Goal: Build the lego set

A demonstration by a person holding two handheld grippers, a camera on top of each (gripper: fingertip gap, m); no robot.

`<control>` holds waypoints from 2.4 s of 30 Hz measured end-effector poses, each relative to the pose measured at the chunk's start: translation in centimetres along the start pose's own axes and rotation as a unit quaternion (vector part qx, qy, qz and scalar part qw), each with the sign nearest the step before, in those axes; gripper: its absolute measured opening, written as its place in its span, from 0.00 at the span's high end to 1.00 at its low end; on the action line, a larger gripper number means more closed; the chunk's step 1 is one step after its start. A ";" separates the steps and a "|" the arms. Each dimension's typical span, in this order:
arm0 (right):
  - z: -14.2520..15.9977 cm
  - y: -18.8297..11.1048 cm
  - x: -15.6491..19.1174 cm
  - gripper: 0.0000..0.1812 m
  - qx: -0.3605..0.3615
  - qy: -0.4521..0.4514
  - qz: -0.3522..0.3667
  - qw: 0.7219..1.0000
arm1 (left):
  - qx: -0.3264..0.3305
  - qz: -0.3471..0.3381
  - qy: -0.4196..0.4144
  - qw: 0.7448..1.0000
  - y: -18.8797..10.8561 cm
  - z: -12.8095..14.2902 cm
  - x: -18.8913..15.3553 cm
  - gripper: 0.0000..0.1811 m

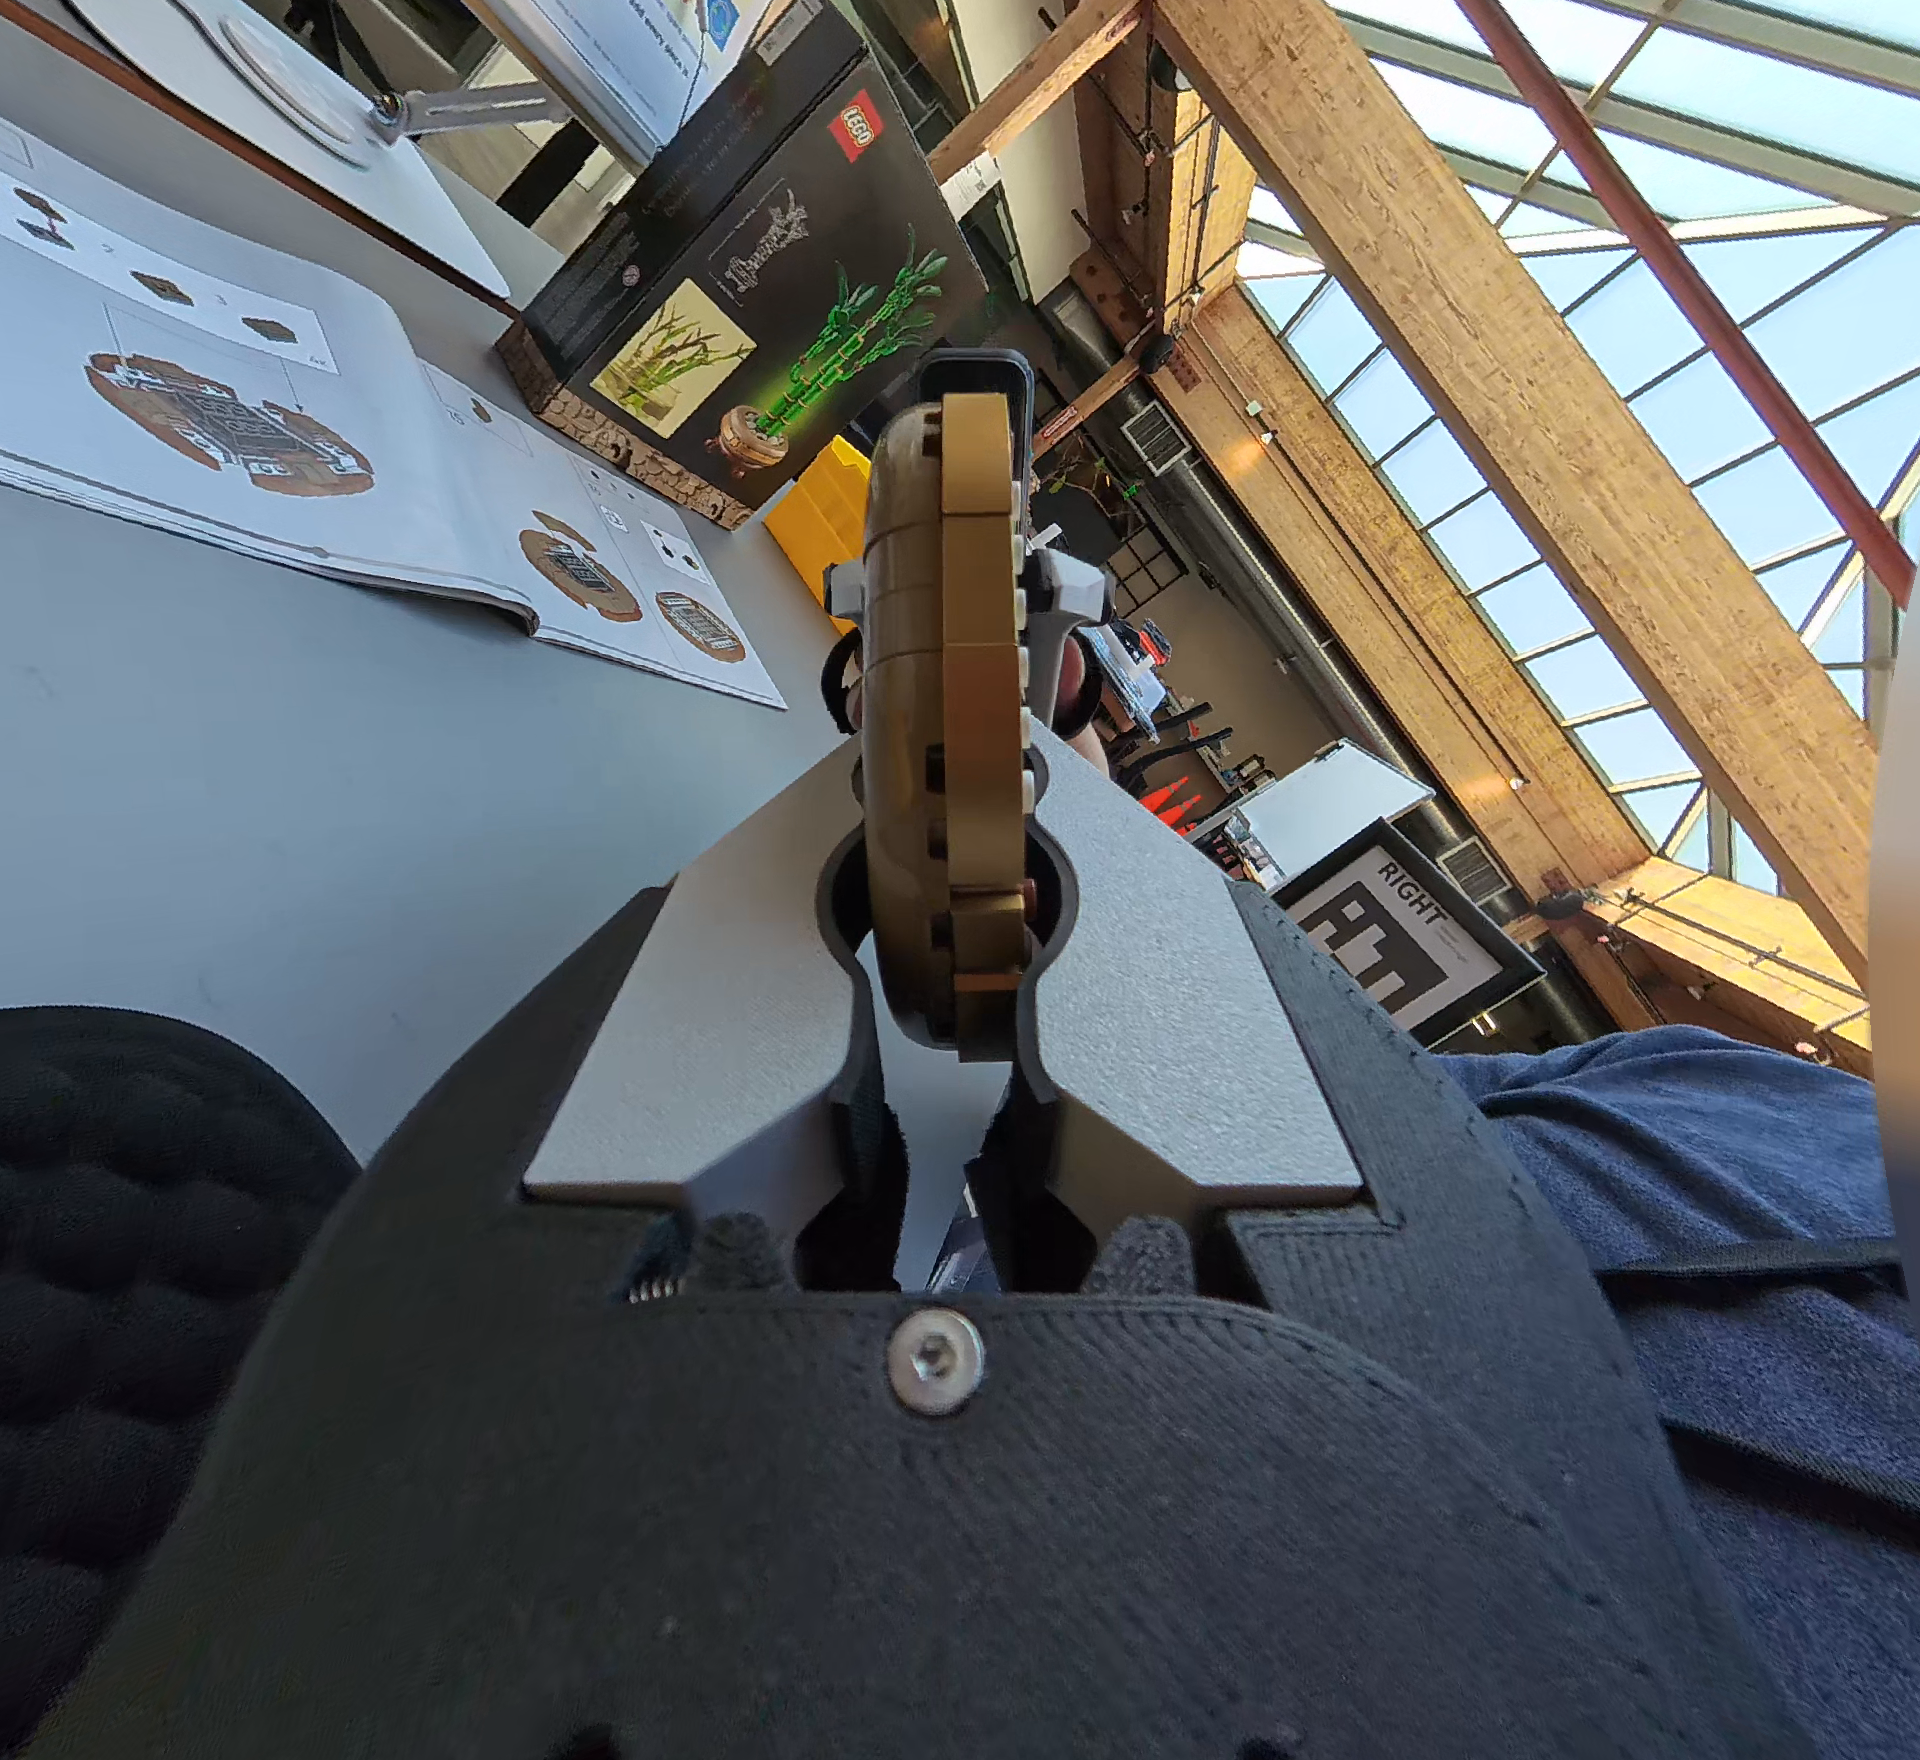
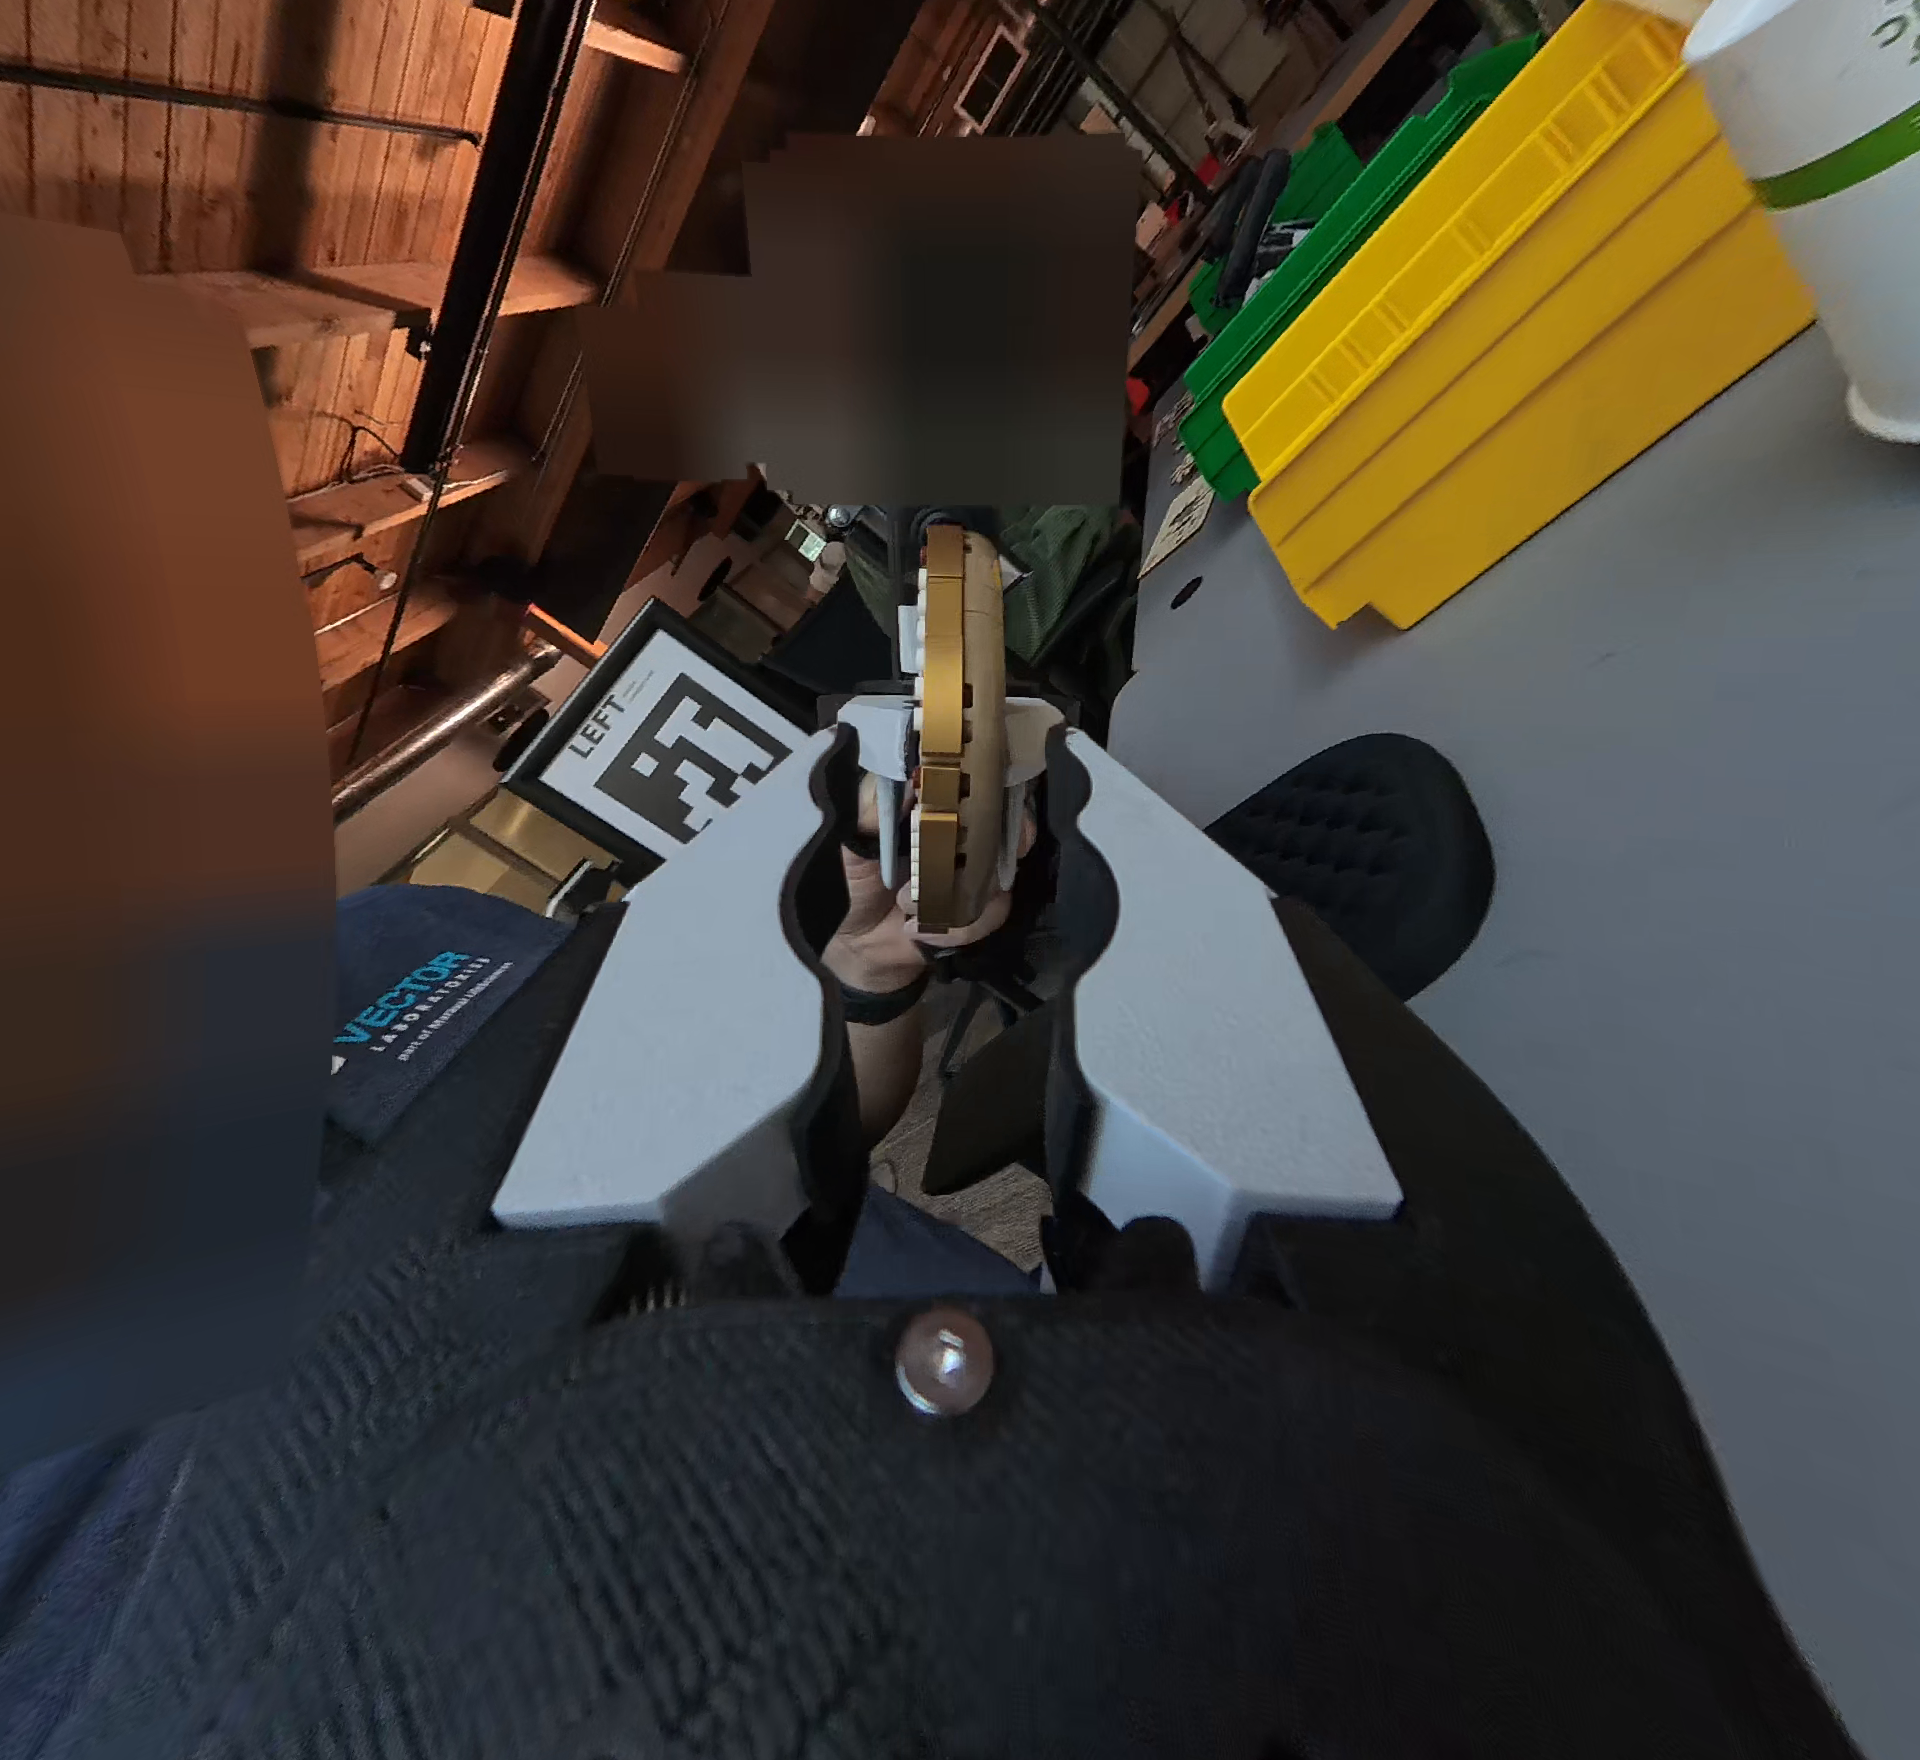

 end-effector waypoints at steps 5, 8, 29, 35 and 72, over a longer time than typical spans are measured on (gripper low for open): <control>2.1 -0.6 -0.6 0.77 -0.003 -0.013 0.000 1.000 | 0.002 -0.011 -0.005 1.000 0.1 0.3 0.8 0.90; 2.0 -0.9 -0.8 0.77 -0.030 0.004 -0.004 1.000 | 0.006 -0.015 -0.007 1.000 0.3 0.6 1.2 0.90; 2.8 0.2 -0.6 0.87 -0.006 0.039 -0.008 0.999 | 0.010 -0.022 0.001 1.000 0.5 0.9 1.4 0.90; 3.0 0.2 -0.7 0.90 -0.001 0.032 0.002 0.999 | 0.012 -0.019 -0.002 1.000 0.6 1.0 1.5 0.90; 7.0 -8.6 -2.5 0.90 -0.059 0.156 0.051 0.985 | 0.042 0.018 -0.176 0.983 8.4 5.4 6.0 0.91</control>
Point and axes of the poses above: each gripper's, where its closed fingertips meet, y out along the fingers, z out of its underside, x = y × z across the jaws, the point moved 3 cm from there along -y, back along the fingers, and after that the axes turned 14 degrees about -y, right-handed, at the moved point
